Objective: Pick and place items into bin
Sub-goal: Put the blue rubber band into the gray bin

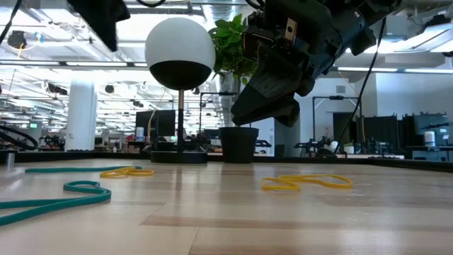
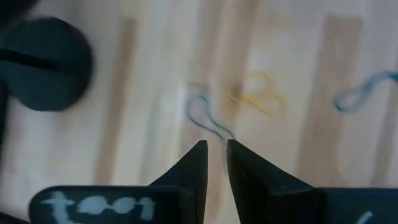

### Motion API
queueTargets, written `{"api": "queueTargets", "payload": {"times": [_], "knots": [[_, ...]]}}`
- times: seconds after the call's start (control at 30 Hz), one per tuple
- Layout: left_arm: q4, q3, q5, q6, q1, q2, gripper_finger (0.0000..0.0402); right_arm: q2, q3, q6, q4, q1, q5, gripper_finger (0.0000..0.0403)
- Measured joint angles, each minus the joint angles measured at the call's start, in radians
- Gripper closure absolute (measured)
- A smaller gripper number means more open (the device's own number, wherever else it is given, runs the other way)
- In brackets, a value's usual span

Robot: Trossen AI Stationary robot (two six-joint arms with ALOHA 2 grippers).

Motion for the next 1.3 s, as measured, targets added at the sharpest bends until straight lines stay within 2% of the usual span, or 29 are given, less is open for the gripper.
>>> {"api": "queueTargets", "payload": {"times": [0.1,0.17,0.3,0.4,0.6,0.77,0.9,1.07,1.2,1.3], "knots": [[0.061,-0.001,-0.076,0.070,0.049,-0.035,0.0352,0.000,0.000,0.000,0.000,0.000,0.000,0.0310],[0.144,-0.015,-0.082,0.107,0.068,-0.052,0.0352,0.000,0.000,0.000,0.000,0.000,0.000,0.0310],[0.319,-0.069,0.088,0.225,0.100,-0.064,0.0352,0.000,0.000,0.000,0.000,0.000,0.000,0.0310],[0.360,-0.099,0.222,0.317,0.137,-0.064,0.0352,0.000,0.000,0.000,0.003,0.000,0.000,0.0310],[0.324,-0.146,0.264,0.386,0.265,-0.090,0.0352,0.000,0.000,0.000,0.021,0.000,0.000,0.0310],[0.422,-0.234,0.370,0.437,0.374,-0.136,0.0352,0.000,0.000,0.000,0.031,0.000,0.000,0.0310],[0.588,-0.365,0.428,0.403,0.415,-0.152,0.0352,0.000,0.000,0.000,0.040,0.000,0.000,0.0310],[0.711,-0.532,0.435,0.315,0.412,-0.149,0.0352,0.000,0.000,-0.001,0.049,0.000,0.002,0.0310],[0.796,-0.645,0.447,0.156,0.391,-0.149,0.0352,0.000,0.000,-0.002,0.066,-0.001,0.045,0.0310],[0.865,-0.708,0.437,0.091,0.376,-0.149,0.0352,0.000,0.000,-0.002,0.064,-0.002,0.053,0.0310]]}}
